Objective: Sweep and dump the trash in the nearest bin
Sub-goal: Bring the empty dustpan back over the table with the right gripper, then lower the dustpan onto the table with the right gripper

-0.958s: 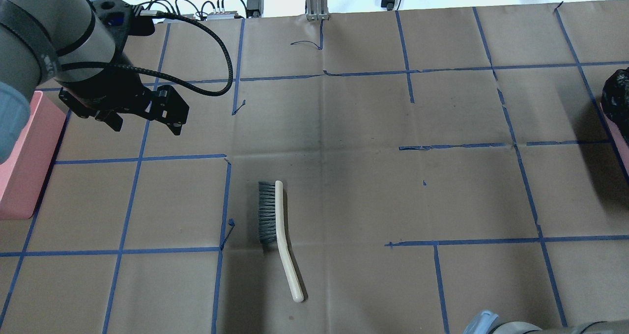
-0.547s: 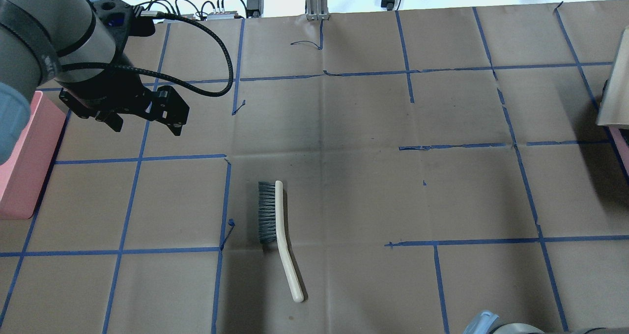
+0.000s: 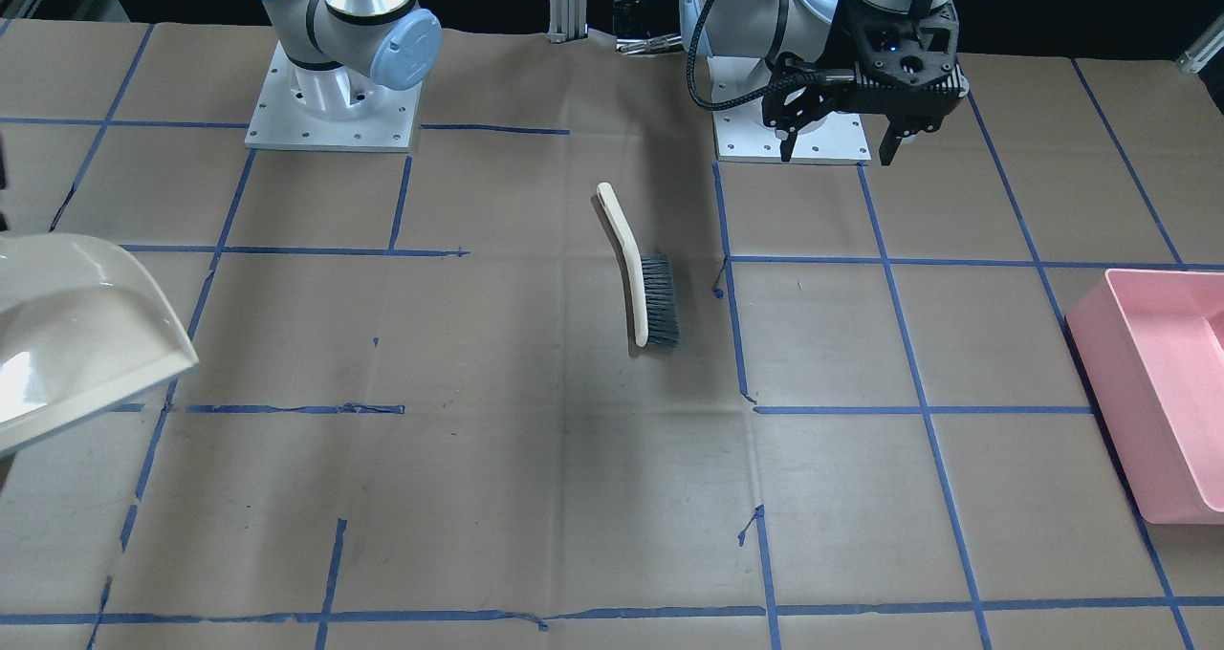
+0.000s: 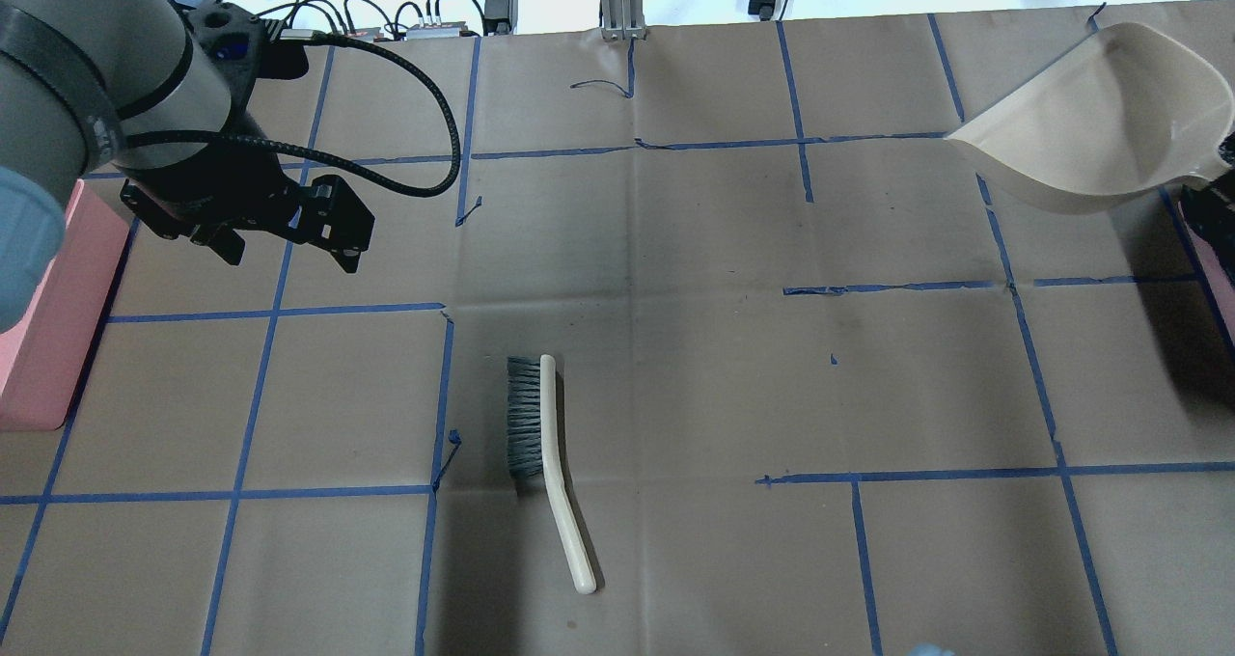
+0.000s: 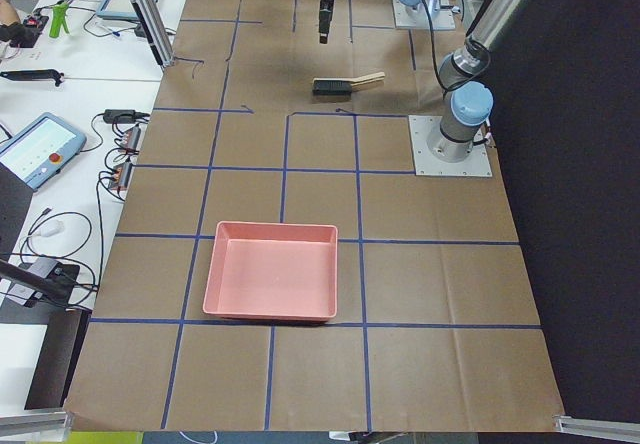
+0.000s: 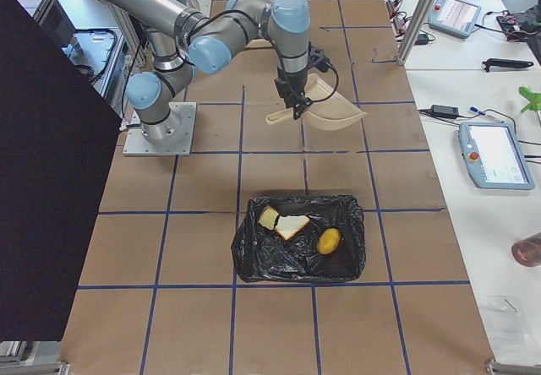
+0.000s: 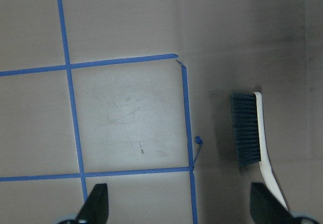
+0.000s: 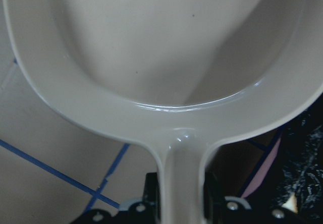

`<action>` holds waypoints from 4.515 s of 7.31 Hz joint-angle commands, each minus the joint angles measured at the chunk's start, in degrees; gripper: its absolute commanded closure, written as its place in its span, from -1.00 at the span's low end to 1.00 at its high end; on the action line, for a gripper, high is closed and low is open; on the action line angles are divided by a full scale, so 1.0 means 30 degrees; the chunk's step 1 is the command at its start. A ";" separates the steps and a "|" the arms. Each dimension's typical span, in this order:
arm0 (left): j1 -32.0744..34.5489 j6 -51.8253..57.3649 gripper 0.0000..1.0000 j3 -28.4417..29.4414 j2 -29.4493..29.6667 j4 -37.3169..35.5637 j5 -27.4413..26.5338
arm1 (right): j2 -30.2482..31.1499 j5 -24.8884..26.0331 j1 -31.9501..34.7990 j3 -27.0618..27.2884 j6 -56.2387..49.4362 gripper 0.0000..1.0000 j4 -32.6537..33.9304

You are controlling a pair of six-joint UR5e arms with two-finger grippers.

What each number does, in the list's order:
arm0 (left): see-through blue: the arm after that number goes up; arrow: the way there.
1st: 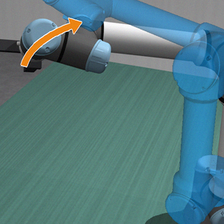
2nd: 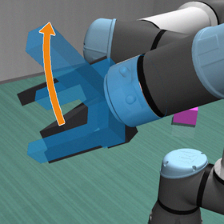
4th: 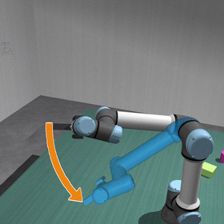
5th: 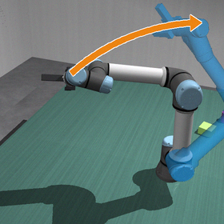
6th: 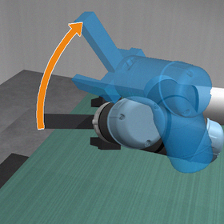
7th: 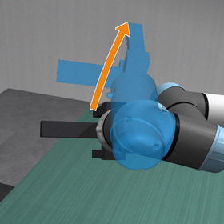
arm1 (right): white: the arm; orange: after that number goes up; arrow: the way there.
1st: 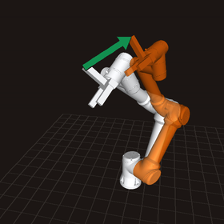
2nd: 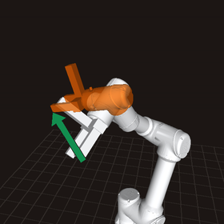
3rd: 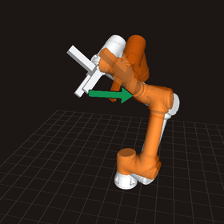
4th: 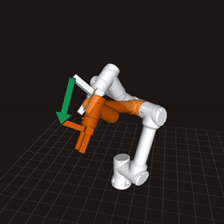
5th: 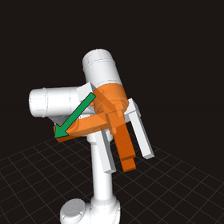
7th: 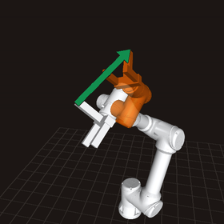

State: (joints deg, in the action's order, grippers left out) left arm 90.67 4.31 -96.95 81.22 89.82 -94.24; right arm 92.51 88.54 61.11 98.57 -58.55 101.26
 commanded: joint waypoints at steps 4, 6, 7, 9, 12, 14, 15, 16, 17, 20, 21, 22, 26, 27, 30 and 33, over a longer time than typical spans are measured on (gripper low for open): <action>0.0010 0.0000 -1.00 -0.0146 -0.0060 0.0000 0.0007 | -0.2380 -0.0041 0.8616 -0.0012 1.2263 0.92 0.1398; 0.0010 0.0000 -1.00 -0.0175 -0.0090 0.0000 -0.0022 | -0.4342 -0.0041 1.1286 -0.1498 1.5748 0.92 0.1841; 0.0010 0.0000 -1.00 -0.0175 -0.0119 0.0000 -0.0023 | -0.5512 -0.0012 1.2431 -0.2552 1.7390 0.92 0.1901; 0.0039 0.0000 -1.00 -0.0204 -0.0119 0.0030 -0.0052 | -0.8293 -0.0041 1.4396 -0.4692 2.0438 0.91 0.2193; 0.0039 0.0000 -1.00 -0.0204 -0.0119 0.0088 -0.0052 | -1.1261 0.0223 1.6483 -0.5142 2.2387 0.89 0.3951; 0.0039 0.0000 -1.00 -0.0204 -0.0061 0.0088 -0.0023 | -1.1062 0.0047 1.6282 -0.4995 2.3230 0.89 0.3778; 0.0039 0.0000 -1.00 -0.0204 -0.0060 0.0088 -0.0052 | -1.1061 0.0076 1.6280 -0.4994 2.3237 0.89 0.3748; 0.0039 0.0000 -1.00 -0.0204 -0.0060 0.0088 -0.0023 | -1.1322 0.0192 1.6251 -0.4994 2.3933 0.89 0.3951; 0.0039 0.0000 -1.00 -0.0204 -0.0031 0.0088 -0.0052 | -1.1354 0.0223 1.6193 -0.4994 2.4172 0.89 0.3982; 0.0010 0.0000 -1.00 -0.0204 -0.0002 0.0117 -0.0052 | -1.1734 0.0223 1.6104 -0.5023 2.4117 0.89 0.4040; 0.0010 0.0000 -1.00 -0.0204 -0.0002 0.0088 -0.0052 | -1.1764 0.0252 1.6104 -0.4994 2.4145 0.88 0.4563; 0.0010 0.0000 -1.00 -0.0204 -0.0002 0.0117 -0.0052 | -1.1764 0.0223 1.6104 -0.5023 2.4174 0.77 0.4742; 0.0010 0.0000 -1.00 -0.0204 -0.0002 0.0088 -0.0052 | -1.1793 -0.0011 1.6134 -0.5199 2.4380 -0.18 0.4744; 0.0039 0.0000 -1.00 -0.0204 -0.0002 0.0088 -0.0052 | -1.1822 -0.0011 1.6076 -0.5170 2.4147 -0.99 0.4744; 0.0039 0.0000 -1.00 -0.0204 -0.0002 0.0088 -0.0052 | -1.1358 0.0076 1.5551 -0.5404 2.4087 -1.00 0.4481; 0.0039 0.0000 -1.00 -0.0204 -0.0031 0.0088 -0.0052 | -0.8174 0.0279 1.3069 -0.5111 2.0239 -0.99 0.0522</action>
State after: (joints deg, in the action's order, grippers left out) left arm 90.79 4.30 -97.56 81.15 90.09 -94.39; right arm 63.33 88.91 103.94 82.99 8.05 110.06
